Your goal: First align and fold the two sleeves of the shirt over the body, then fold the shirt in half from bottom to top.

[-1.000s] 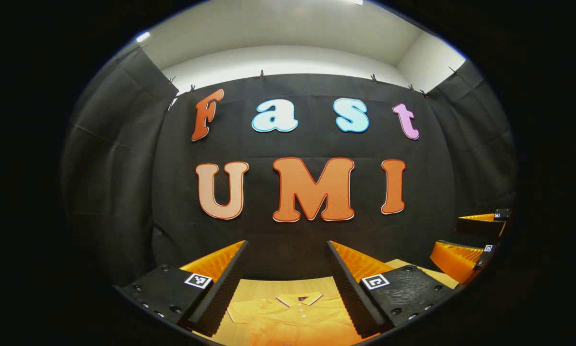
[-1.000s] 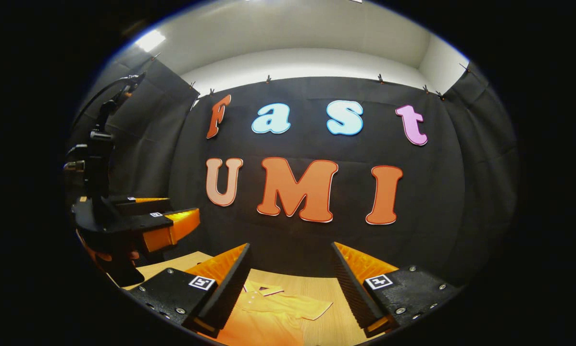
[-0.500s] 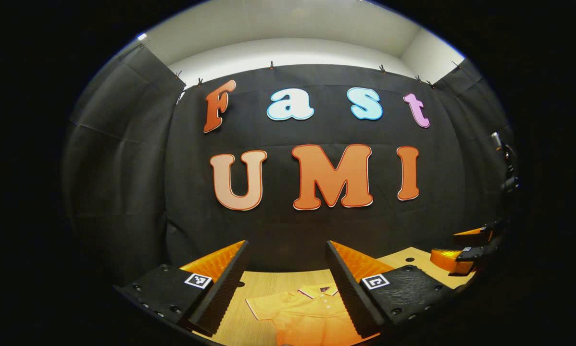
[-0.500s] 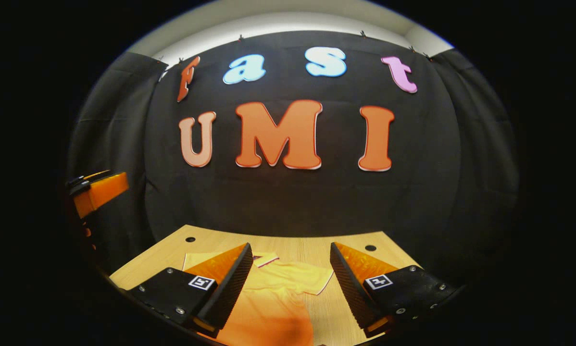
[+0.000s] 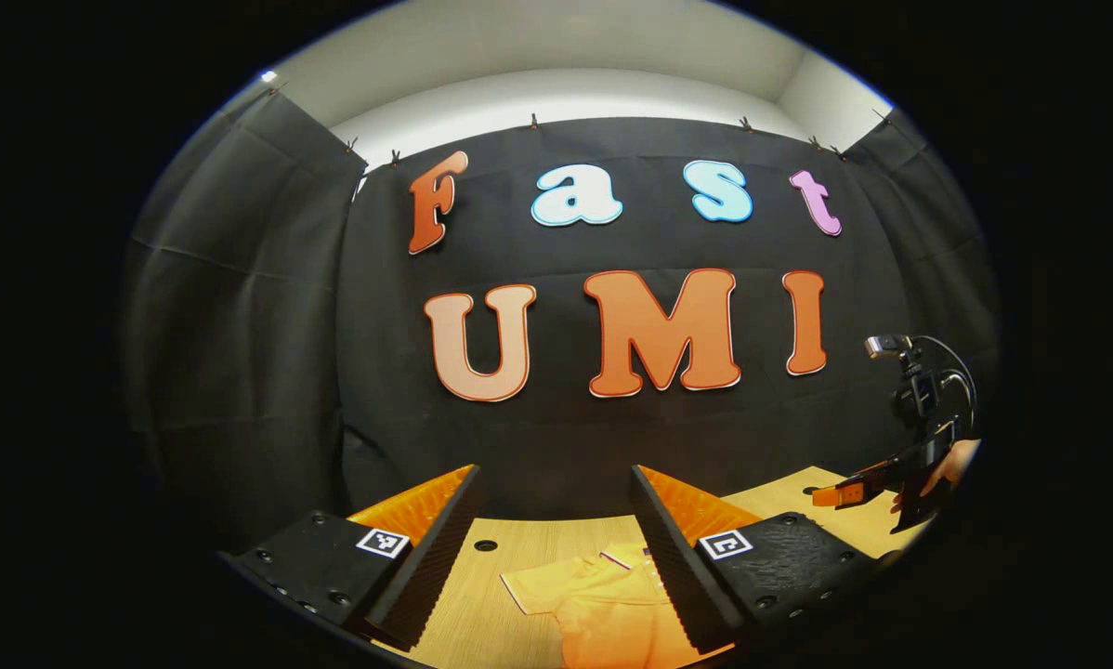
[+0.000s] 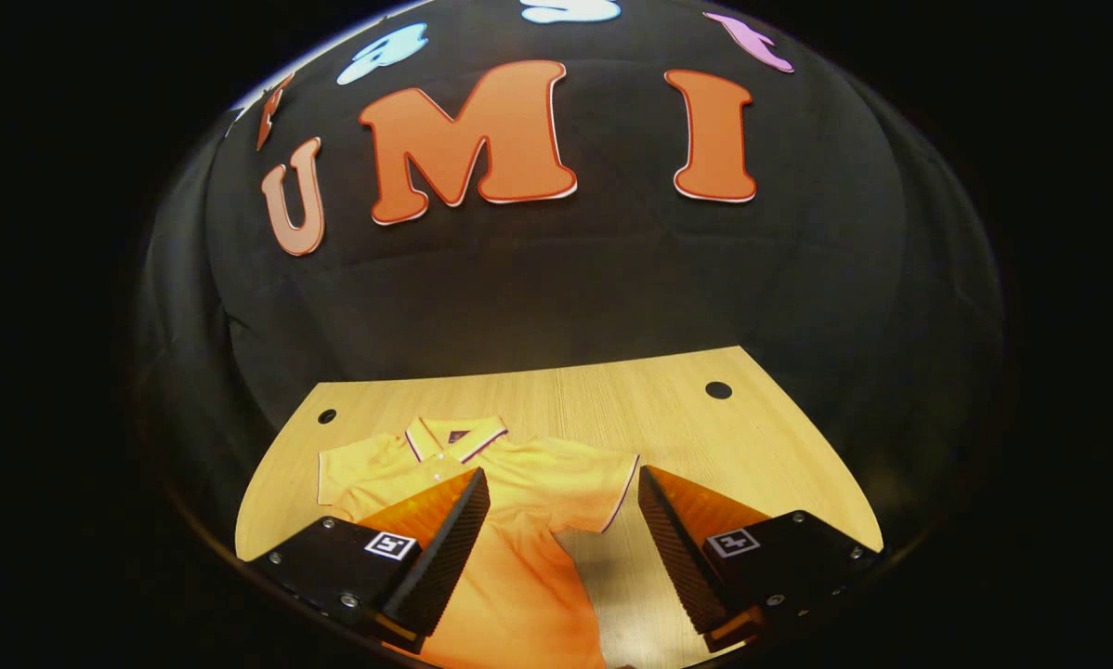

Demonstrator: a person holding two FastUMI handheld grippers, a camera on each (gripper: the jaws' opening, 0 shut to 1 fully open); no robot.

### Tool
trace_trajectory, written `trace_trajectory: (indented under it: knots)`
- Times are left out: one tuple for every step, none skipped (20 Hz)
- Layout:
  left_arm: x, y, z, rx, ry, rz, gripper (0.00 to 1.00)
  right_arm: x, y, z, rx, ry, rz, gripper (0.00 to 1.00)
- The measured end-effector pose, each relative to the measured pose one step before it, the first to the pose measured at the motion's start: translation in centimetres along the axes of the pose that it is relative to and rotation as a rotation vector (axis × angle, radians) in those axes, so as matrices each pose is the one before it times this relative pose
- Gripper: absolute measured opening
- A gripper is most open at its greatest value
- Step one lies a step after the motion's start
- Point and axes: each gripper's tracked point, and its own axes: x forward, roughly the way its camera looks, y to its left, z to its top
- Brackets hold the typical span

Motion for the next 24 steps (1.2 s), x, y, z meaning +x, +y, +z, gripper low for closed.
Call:
trace_trajectory:
  knots:
    - [0.129, 0.043, -0.448, -0.00431, 0.01116, 0.00521, 0.97, 0.903, -0.166, -0.082, 0.00221, 0.02122, -0.00513, 0.98]
    - [0.152, 0.072, -0.292, -0.00503, 0.0095, 0.00772, 0.97, 1.059, -0.49, -0.217, 0.00158, 0.02215, -0.00846, 0.98]
    - [0.171, 0.054, -0.212, -0.00568, 0.00992, 0.00592, 0.97, 1.104, -0.623, -0.601, 0.00257, 0.03065, -0.00637, 0.98]
    - [0.027, 0.087, -0.39, -0.00313, 0.00806, 0.00622, 0.95, 1.302, -0.349, -0.479, 0.00569, 0.03247, -0.00461, 0.97]
    - [0.12, 0.096, -0.136, 0.00047, 0.00732, 0.00901, 0.97, 1.317, -0.201, -0.515, 0.00671, 0.04104, -0.00051, 0.97]
    - [0.221, 0.112, -0.238, 0.00191, 0.00792, 0.00744, 0.95, 1.329, -0.293, -0.606, 0.00411, 0.04732, -0.00231, 0.97]
    - [0.214, 0.123, -0.217, 0.00138, 0.00662, 0.00911, 0.97, 1.183, -0.19, -0.685, 0.00632, 0.04707, -0.00047, 0.98]
    - [0.312, 0.21, -0.263, 0.00107, 0.00736, 0.00926, 0.97, 1.37, -0.181, -0.418, 0.0075, 0.03957, 0.00043, 0.97]
    - [0.262, 0.23, -0.208, 0.00127, 0.00821, 0.01223, 0.97, 1.297, -0.285, -0.676, 0.01223, 0.04311, 0.00244, 0.98]
    - [0.235, 0.273, -0.279, -0.00086, 0.00959, 0.01186, 0.98, 1.09, -0.278, -0.485, 0.01839, 0.04457, 0.00085, 0.97]
    - [0.213, 0.129, -0.29, -0.00206, 0.01052, 0.00963, 0.98, 1.104, -0.061, -0.41, 0.01731, 0.03881, 0.00693, 0.96]
    - [0.12, 0.153, -0.419, -0.00077, 0.01178, 0.00961, 0.98, 1.239, -0.386, -0.193, 0.01098, 0.03556, -0.00505, 0.95]
    - [0.257, -0.028, -0.529, 0.00029, 0.01461, 0.00759, 0.98, 1.078, -0.414, -0.191, 0.00645, 0.0344, -0.0028, 0.94]
    - [0.324, -0.076, -0.424, -0.00121, 0.01566, 0.00587, 0.98, 1.116, -0.473, -0.009, 0.00789, 0.03265, -0.01006, 0.92]
    - [0.324, -0.103, -0.383, -0.00189, 0.01574, 0.00359, 0.98, 0.937, -0.183, -0.331, 0.01237, 0.03463, 0.00078, 0.92]
    - [0.339, -0.188, -0.533, -0.00122, 0.01692, 0.00136, 0.96, 1.114, -0.399, -0.102, 0.01657, 0.03089, -0.00651, 0.9]
    - [0.271, -0.204, -0.549, -0.00032, 0.01552, 0.00054, 0.98, 0.821, -0.278, -0.178, 0.01823, 0.03195, 0.00261, 0.91]
    - [0.115, -0.228, -0.275, 0.00127, 0.01313, -0.00133, 0.98, 0.969, -0.227, -0.068, 0.02023, 0.02499, -0.00741, 0.87]
    - [0.135, -0.15, -0.262, 0.0024, 0.0103, 0.00016, 0.98, 0.797, -0.307, -0.168, 0.00892, 0.02365, -0.00584, 0.84]
    - [0.244, -0.109, -0.107, 0.00304, 0.00765, 0.00088, 0.98, 0.67, -0.314, 0.22, 0.00588, 0.01056, -0.01159, 0.8]
    - [0.124, 0.004, -0.015, 0.00411, 0.00561, 0.00281, 0.98, 0.619, -0.293, 0.149, 0.0018, 0.00977, -0.01224, 0.79]
    - [0.173, 0.076, 0.029, 0.0029, 0.00439, 0.00243, 0.98, 0.591, -0.105, 0.046, 0.01189, 0.01367, -0.00996, 0.78]
    - [0.318, 0.069, -0.088, 0.00235, 0.00734, 0.00289, 0.98, 0.491, 0.187, -0.212, 0.0117, 0.02539, 0.00165, 0.77]
    - [0.097, 0.103, -0.39, 0.00073, 0.0093, 0.00289, 0.98, 0.35, 0.1, 0.028, 0.0128, 0.01641, -0.00324, 0.77]
